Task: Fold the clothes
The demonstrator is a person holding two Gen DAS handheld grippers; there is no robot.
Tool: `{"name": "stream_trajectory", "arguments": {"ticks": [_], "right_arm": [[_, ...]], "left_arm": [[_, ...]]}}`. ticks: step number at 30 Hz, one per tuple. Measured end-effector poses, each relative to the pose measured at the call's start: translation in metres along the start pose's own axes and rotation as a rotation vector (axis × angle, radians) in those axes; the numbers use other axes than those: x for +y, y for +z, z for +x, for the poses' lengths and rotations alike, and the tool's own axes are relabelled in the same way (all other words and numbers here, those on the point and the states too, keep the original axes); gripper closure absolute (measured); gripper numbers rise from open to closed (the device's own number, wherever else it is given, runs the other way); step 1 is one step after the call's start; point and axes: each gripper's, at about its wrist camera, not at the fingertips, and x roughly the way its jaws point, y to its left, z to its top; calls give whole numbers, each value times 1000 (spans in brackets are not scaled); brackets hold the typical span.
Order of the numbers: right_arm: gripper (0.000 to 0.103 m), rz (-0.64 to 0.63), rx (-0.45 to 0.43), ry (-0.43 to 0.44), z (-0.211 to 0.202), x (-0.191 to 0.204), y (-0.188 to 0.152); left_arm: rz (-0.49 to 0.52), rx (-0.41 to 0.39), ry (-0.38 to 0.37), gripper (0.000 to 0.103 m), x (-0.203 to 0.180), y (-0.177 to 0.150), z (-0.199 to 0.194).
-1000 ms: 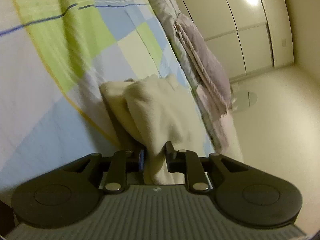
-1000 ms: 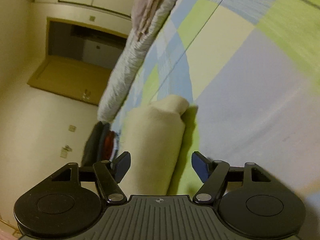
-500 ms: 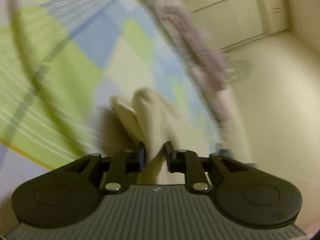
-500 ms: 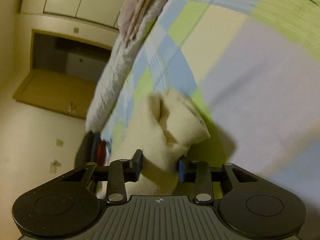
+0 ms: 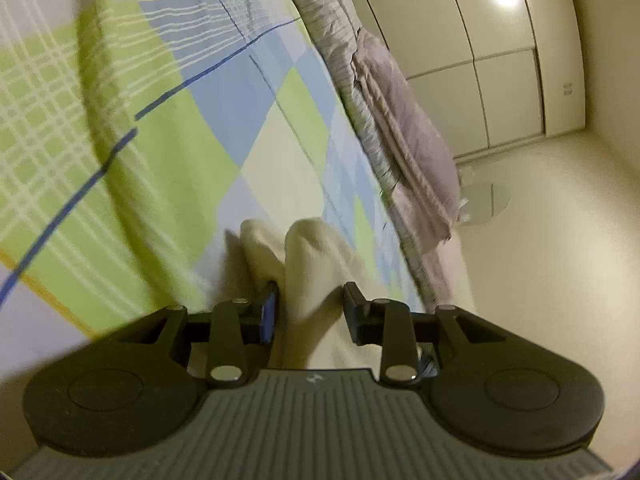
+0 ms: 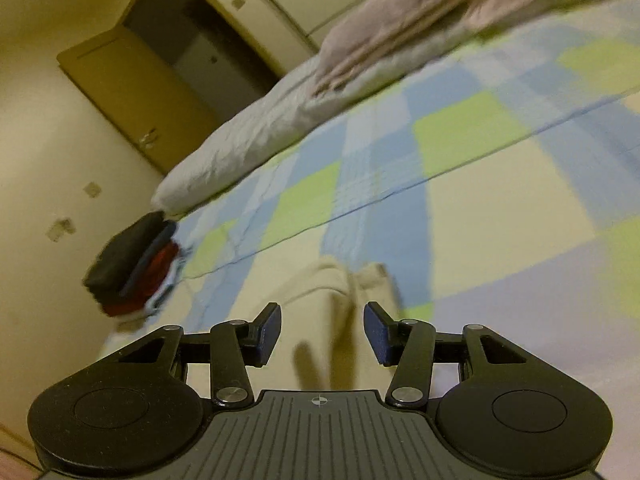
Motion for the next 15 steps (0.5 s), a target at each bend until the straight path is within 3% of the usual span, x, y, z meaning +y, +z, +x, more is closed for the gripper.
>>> {"name": "stream_trajectory", "arguments": {"ticks": [1, 2, 3, 4, 8, 11, 12, 13, 15], "right_arm": [[54, 29, 11, 24, 8, -6, 3], [74, 58, 21, 49, 14, -12, 5], [97, 86, 31, 74, 21, -17, 7], [99, 115, 41, 99, 27, -23, 9], [99, 45, -87, 106, 8, -17, 8], [99, 15, -82, 40, 20, -18, 7], [99, 18, -24, 9, 30, -22, 6], [99, 35, -5, 12, 33, -26, 4], [98, 59, 7, 28, 34, -29, 5]], "left_arm": [[-2, -10, 7, 79, -3, 3, 8], [10, -9, 9, 90, -6, 7, 12], [36, -2, 13, 95, -10, 10, 16], [69, 1, 16, 95, -15, 11, 18], [221, -2, 8, 96, -36, 22, 30], [261, 7, 104, 94, -34, 21, 41], [258, 15, 151, 91, -31, 20, 45], [253, 7, 153, 88, -31, 20, 43], [233, -26, 152, 71, -33, 22, 35]]}}
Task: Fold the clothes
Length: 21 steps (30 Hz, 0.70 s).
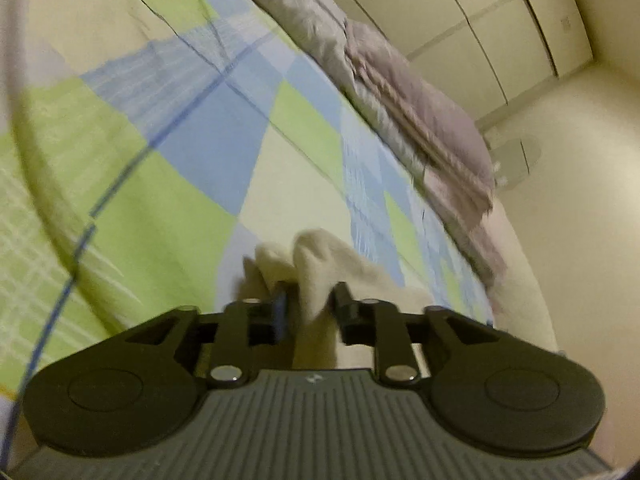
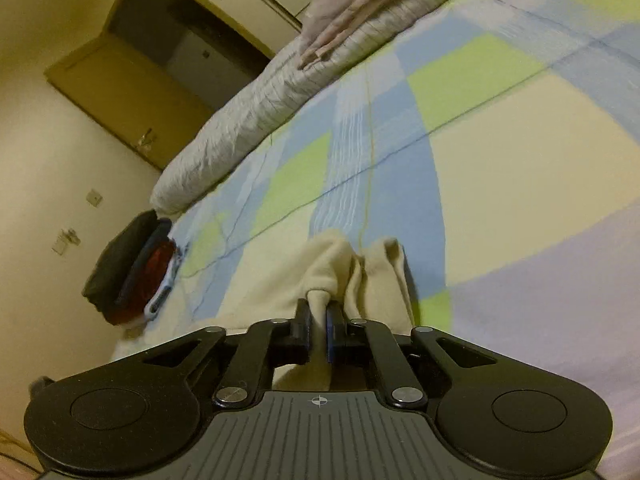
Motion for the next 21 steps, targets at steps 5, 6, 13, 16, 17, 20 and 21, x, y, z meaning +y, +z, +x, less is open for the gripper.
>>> {"name": "stream_trajectory", "arguments": {"ticks": [5, 6, 13, 16, 17, 20, 21], "right_arm": [[85, -30, 15, -29, -2, 4, 9], [85, -54, 19, -43, -2, 6, 11], [71, -457, -119, -303, -31, 60, 7], [71, -602, -60, -218, -19, 82, -8], [71, -638, -41, -222, -8, 85, -12], [71, -712, 12, -290, 27, 79, -23], [71, -726, 32, -327, 39, 73, -26]], "left_arm": [[-40, -17, 57, 82, 2, 16, 9], [-28, 12, 94, 85, 1, 18, 16], [299, -112, 212, 85, -69, 7, -8], [448, -88, 171, 94, -102, -6, -6], [494, -49, 160, 94, -111, -12, 4], [579, 25, 261, 93, -109, -28, 45], [595, 48, 298, 93, -105, -32, 59]]}}
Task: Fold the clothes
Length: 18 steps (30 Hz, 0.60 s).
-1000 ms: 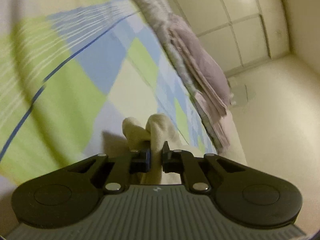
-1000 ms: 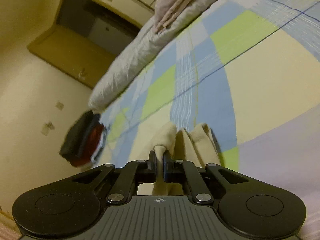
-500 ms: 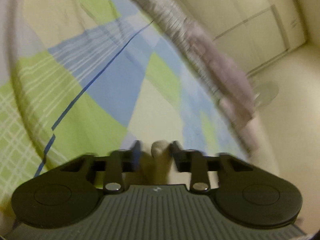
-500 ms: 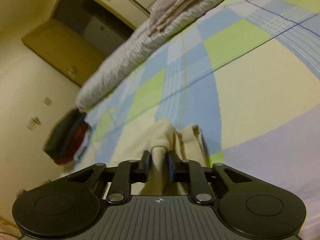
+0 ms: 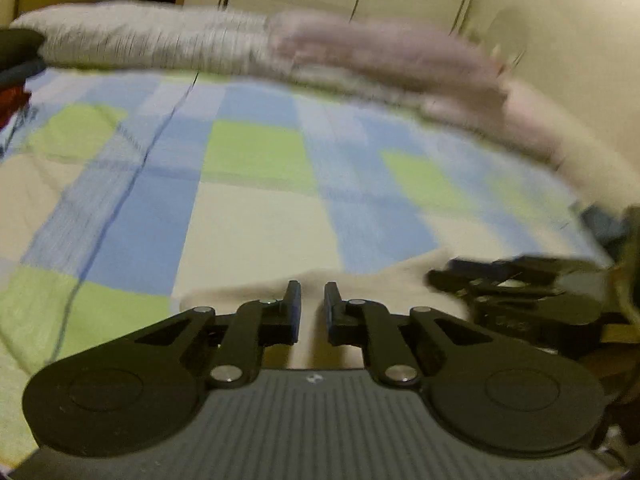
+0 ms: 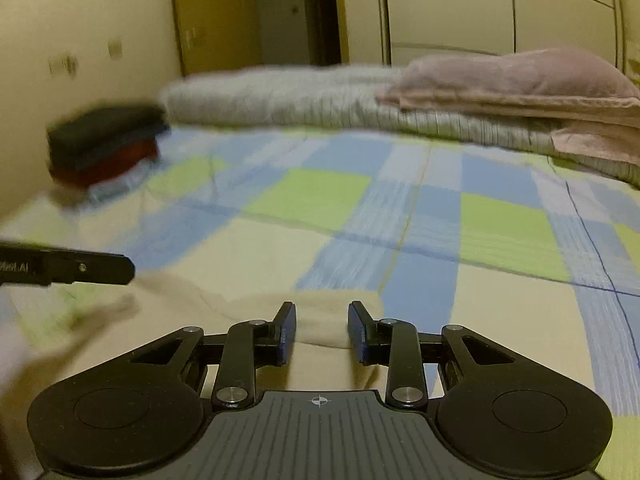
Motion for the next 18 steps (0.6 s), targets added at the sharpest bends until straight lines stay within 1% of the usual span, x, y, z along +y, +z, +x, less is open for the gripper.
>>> {"name": "stream_trajectory", "arguments": {"ticks": [2, 3, 4, 6, 7, 8, 10, 11, 12, 14, 15, 17, 18], "right_arm": [[71, 32, 18, -10, 15, -8, -9], [71, 55, 26, -5, 16, -11, -10], [71, 77, 33, 2, 17, -14, -10], [71, 56, 26, 1, 14, -13, -10], [71, 78, 23, 5, 11, -17, -10], [71, 118, 21, -15, 4, -23, -9], [71, 193, 6, -63, -18, -33, -8], [71, 198, -2, -114, -30, -33, -8], [72, 175, -24, -177, -48, -29, -9], [72, 164, -92, -138, -82, -21, -15], [72, 163, -110, -98, -95, -15, -20], [72, 163, -140, -14, -121, -1, -31], [72, 138, -148, 6, -128, 10, -38]], "left_arm": [[14, -8, 34, 91, 3, -17, 14], [18, -30, 36, 91, 3, -22, 14], [23, -37, 38, 91, 4, -23, 11], [3, -37, 33, 92, 7, -23, 3], [-19, -34, 37, 93, 13, -19, -1], [-35, -42, 53, 95, 17, -18, -11], [-24, -80, 65, 95, 15, -19, -37], [-12, -101, 65, 93, 12, -20, -51], [0, -121, 65, 93, 9, -21, -66], [21, -136, 24, 93, -6, -28, -91], [36, -147, -4, 93, -16, -35, -102], [56, -145, -56, 93, -30, -48, -113], [68, -131, -59, 93, -38, -54, -109]]}}
